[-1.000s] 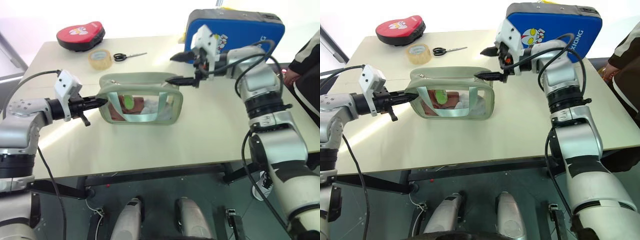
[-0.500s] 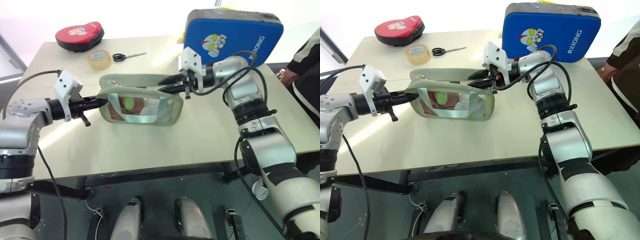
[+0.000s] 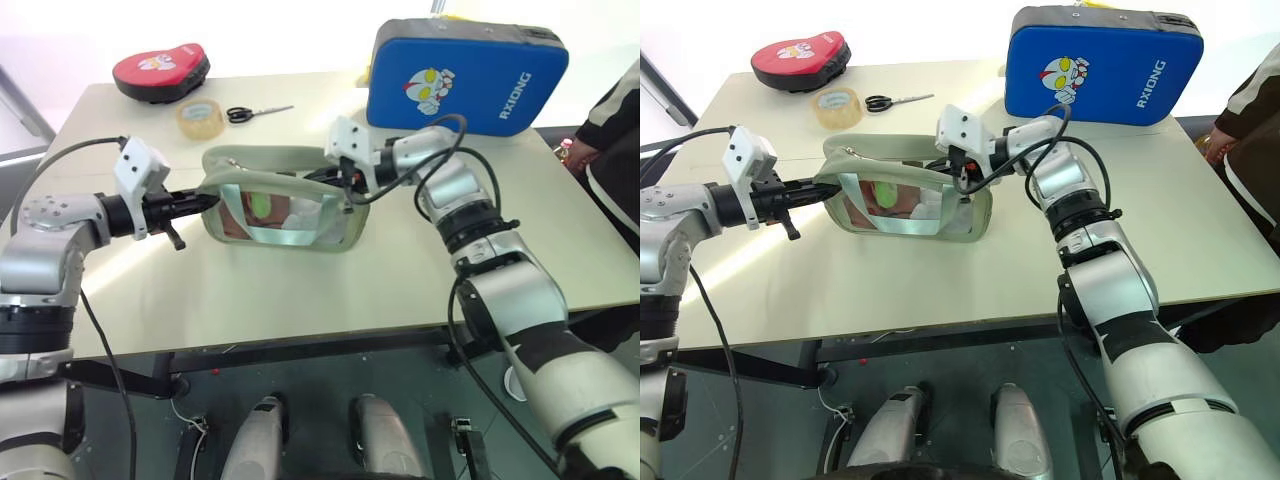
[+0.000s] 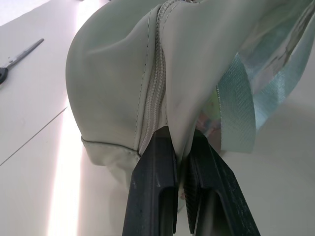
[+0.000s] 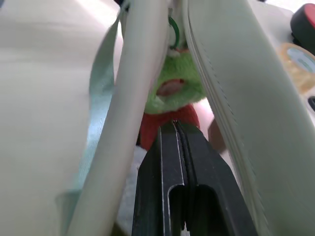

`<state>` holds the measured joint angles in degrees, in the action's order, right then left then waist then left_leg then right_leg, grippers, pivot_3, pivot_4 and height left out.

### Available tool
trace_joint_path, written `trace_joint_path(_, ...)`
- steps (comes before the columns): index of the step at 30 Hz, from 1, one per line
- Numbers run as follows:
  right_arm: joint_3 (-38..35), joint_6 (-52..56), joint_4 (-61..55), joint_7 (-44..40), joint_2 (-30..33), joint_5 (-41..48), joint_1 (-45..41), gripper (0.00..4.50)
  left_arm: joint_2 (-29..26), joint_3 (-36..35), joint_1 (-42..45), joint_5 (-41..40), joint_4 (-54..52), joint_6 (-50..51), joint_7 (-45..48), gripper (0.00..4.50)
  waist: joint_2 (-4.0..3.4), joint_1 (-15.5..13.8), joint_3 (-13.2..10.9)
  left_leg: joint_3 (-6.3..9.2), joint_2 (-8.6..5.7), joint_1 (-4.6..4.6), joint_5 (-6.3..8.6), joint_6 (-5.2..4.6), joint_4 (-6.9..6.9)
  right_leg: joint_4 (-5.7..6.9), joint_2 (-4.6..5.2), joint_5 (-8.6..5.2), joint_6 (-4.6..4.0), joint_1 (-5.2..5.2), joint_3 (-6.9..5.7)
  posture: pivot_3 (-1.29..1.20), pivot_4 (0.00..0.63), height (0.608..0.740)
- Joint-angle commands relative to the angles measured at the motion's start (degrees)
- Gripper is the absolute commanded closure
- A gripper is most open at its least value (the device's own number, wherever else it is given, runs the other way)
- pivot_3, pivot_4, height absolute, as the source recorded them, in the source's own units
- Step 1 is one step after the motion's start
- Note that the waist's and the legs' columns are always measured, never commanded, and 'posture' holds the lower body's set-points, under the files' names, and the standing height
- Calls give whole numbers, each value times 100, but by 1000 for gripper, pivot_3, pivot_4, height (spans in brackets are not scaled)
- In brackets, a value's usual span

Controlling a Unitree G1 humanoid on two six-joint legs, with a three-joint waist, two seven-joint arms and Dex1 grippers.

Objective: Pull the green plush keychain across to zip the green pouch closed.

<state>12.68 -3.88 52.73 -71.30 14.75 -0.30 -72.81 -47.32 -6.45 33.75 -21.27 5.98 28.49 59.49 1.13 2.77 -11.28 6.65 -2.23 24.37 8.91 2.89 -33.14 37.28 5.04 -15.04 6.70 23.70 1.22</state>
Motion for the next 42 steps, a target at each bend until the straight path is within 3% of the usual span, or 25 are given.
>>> trace_joint_path(1, -172, 308, 48, 2, -388, 236, -325, 4487, -2, -30, 111, -38, -159, -100, 21, 4500, 0, 4, 0, 1, 0, 0, 0, 0, 0, 0, 0, 0, 0, 0, 0, 0, 150, 740)
trace_joint_path(3, -226, 396, 89, 7, -500, 268, -372, 4487, -5, -49, 69, -45, -197, -90, 14, 4500, 0, 6, 0, 1, 0, 0, 0, 0, 0, 1, 0, 0, 0, 0, 0, 0, 150, 740)
trace_joint_path(6, -311, 539, 175, -43, -618, 324, -430, 3622, -33, -112, -43, -69, -299, -50, -1, 4500, 0, -9, 0, 2, 0, 0, 0, 1, 0, 1, 0, 0, 0, 0, 0, 0, 150, 740)
trace_joint_path(13, -271, 370, 290, -13, -780, 203, -476, 84, -98, -232, -215, -117, -477, 48, -37, 4500, 0, -12, 0, 3, -1, 0, -1, 2, 0, 1, 0, 0, 0, 0, 0, 0, 150, 740)
trace_joint_path(26, -95, -144, 777, 468, -1382, -215, -731, 29, -78, -151, -122, -118, -478, 125, -47, 4500, 0, 91, 0, 4, 0, 0, -1, 2, 4, 6, -1, 0, 0, 5, 0, 0, 150, 740)
trace_joint_path(40, 213, -374, 1147, 665, -1403, -785, -800, 29, -50, -119, -75, -114, -471, 152, -98, 4500, 0, 119, 0, 6, 0, 0, -1, 2, 6, 12, -2, 0, 0, 8, 0, 0, 150, 740)
trace_joint_path(42, 194, -389, 1152, 669, -1400, -778, -809, 564, -45, -112, -64, -109, -462, 153, -101, 4500, 0, 117, 0, 5, 0, 0, -1, 2, 6, 13, -2, 0, 0, 8, 0, 0, 150, 740)
